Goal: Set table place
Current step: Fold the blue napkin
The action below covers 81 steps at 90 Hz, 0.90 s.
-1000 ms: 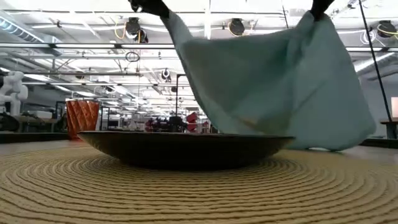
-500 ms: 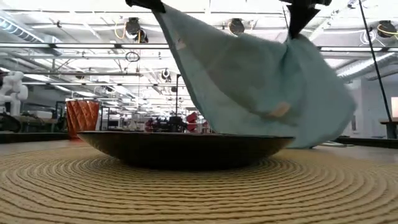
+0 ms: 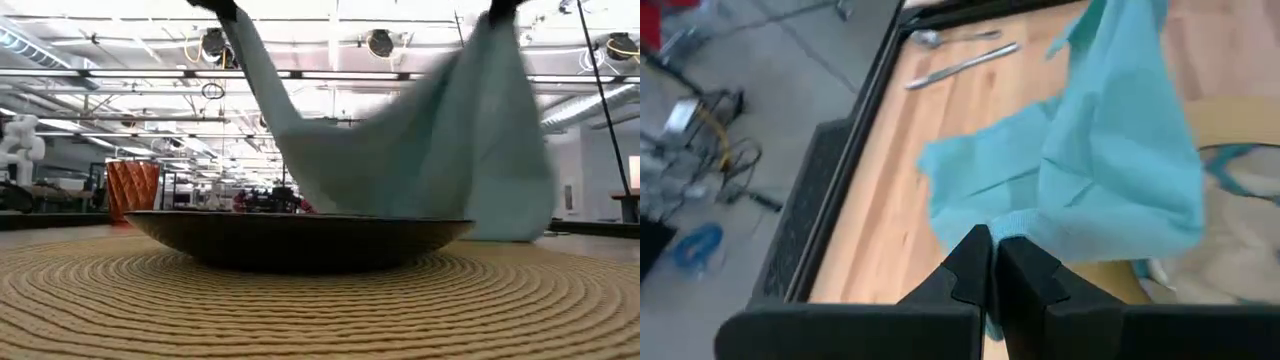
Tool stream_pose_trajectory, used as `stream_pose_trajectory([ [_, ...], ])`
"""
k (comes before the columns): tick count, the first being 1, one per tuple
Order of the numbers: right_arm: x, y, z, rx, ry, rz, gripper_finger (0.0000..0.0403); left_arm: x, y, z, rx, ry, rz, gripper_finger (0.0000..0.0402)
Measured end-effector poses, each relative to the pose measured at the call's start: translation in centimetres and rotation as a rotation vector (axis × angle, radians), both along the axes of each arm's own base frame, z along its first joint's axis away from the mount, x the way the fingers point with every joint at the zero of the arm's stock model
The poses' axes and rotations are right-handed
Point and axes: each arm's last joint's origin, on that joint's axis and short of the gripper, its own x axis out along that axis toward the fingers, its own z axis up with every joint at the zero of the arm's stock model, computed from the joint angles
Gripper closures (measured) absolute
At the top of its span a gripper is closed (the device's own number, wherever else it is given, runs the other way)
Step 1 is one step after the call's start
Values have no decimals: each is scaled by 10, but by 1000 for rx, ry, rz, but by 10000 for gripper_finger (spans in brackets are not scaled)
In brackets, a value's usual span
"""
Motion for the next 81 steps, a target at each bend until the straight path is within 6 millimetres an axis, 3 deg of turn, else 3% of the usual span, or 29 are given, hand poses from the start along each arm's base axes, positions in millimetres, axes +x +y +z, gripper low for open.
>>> stream_pose_trajectory([
  [9, -15, -11, 34, -54, -44, -32, 403, -12, 0, 25, -4, -104, -4, 402],
  [16, -21, -41, 35, -114, 63, -161, 403, -15, 5, 29, 35, -113, 52, 402],
  [29, -3, -107, -6, -90, 175, -238, 403, -5, 18, 7, 71, -45, 148, 402],
  [38, 1, -145, -47, 9, 220, -216, 403, 7, 31, -25, 67, 57, 212, 402],
  [45, -4, -164, -76, 72, 248, -227, 403, 13, 39, -50, 63, 151, 249, 402],
  [61, -23, -187, -106, 47, 349, -310, 403, 19, 59, -77, 33, 229, 312, 402],
  [81, -16, -188, -98, 7, 293, -235, 377, 27, 66, -84, -24, 220, 281, 402],
])
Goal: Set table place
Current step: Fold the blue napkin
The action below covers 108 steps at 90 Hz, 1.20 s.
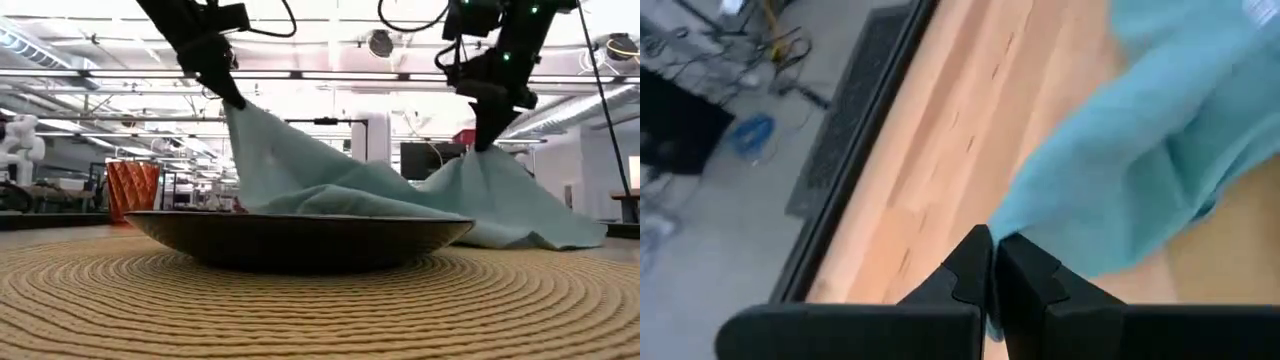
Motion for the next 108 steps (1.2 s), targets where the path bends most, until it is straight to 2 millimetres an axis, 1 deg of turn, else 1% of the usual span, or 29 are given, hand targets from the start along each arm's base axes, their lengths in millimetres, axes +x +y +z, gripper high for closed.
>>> stream_pose_trajectory([
  [6, 3, -1, 2, -20, -26, 20, 358, 2, 0, 1, 0, -20, -3, 402],
  [14, 7, -3, 2, -15, -73, 2, 332, 3, 0, 1, -1, -28, -6, 402],
  [32, 6, -5, 5, 37, -94, 48, 267, 2, -1, 2, -17, -35, -19, 402],
  [39, 7, -5, 12, 34, -94, 68, 239, 2, -1, 2, -19, -35, -23, 402],
  [51, 10, -6, 34, 1, -112, 126, 203, 2, -1, 2, -19, -35, -22, 402],
  [55, 12, -4, 39, 30, -139, 153, 196, 2, -1, 2, -20, -36, -21, 402],
  [59, 14, 1, 40, 81, -164, 197, 192, 2, -1, 2, -21, -35, -21, 402],
  [65, 17, 15, 32, 144, -177, 261, 192, 2, -1, 2, -22, -33, -21, 402],
  [75, 18, 38, 1, 193, -147, 308, 200, 2, -1, 2, -21, -33, -21, 402],
  [89, 20, 65, -34, 236, -218, 330, 212, 2, -1, 2, -9, -26, -33, 402],
  [108, 15, 88, -70, 299, -250, 320, 215, 2, -1, 2, -8, -26, -35, 402],
])
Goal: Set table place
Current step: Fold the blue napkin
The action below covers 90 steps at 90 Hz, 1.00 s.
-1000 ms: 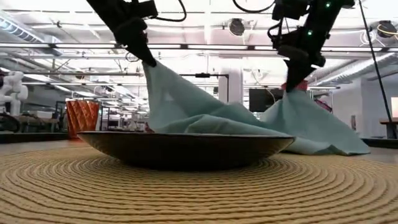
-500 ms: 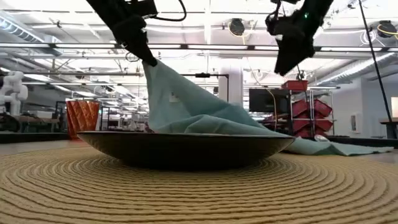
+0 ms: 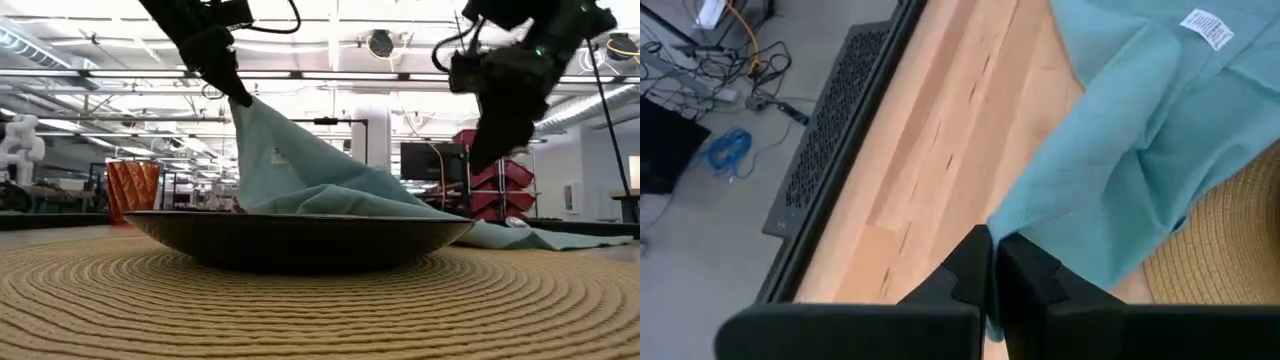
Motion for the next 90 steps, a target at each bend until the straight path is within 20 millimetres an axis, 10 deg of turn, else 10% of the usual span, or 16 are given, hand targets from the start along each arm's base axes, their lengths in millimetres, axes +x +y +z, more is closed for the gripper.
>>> stream_pose_trajectory([
  [90, 12, 14, -47, -57, 155, 3, 216, 0, -1, 0, -50, -14, -23, 402],
])
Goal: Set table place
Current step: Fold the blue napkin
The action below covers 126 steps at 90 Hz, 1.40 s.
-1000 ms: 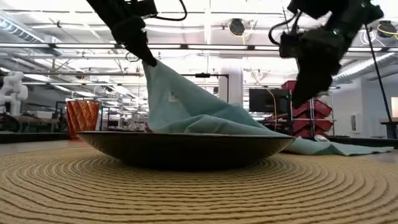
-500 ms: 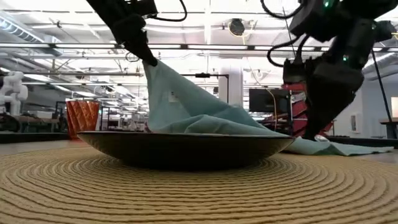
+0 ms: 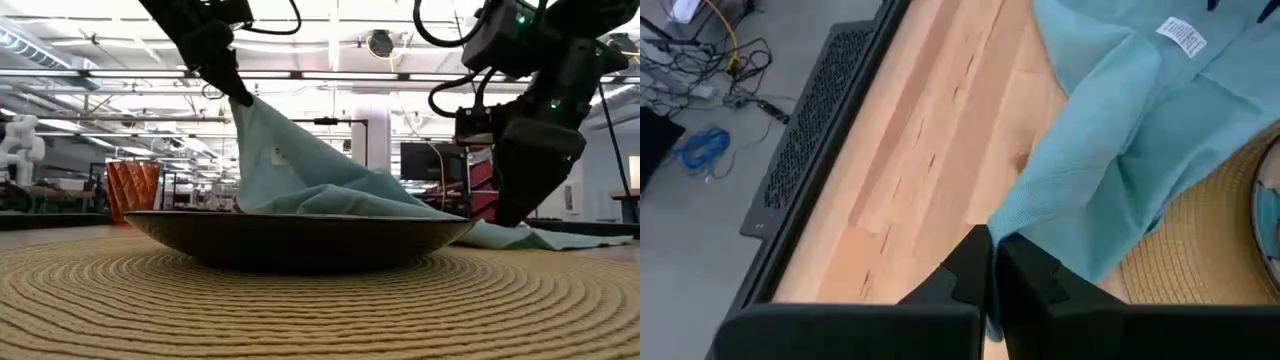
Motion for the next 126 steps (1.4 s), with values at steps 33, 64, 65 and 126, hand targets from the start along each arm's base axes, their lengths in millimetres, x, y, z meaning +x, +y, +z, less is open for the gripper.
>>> stream_pose_trajectory([
  [33, 4, 0, -10, -17, 30, -17, 235, 0, 0, 0, -2, 3, -2, 402],
  [64, 0, 1, 12, 2, 44, 17, 395, 0, 0, 0, -1, 5, -2, 402],
  [65, 0, 0, 13, 0, 45, 18, 395, 0, 0, 0, -2, 5, -2, 402],
  [126, -15, -19, 220, -591, -91, -159, 402, -32, -14, 65, 44, -253, -24, 402],
])
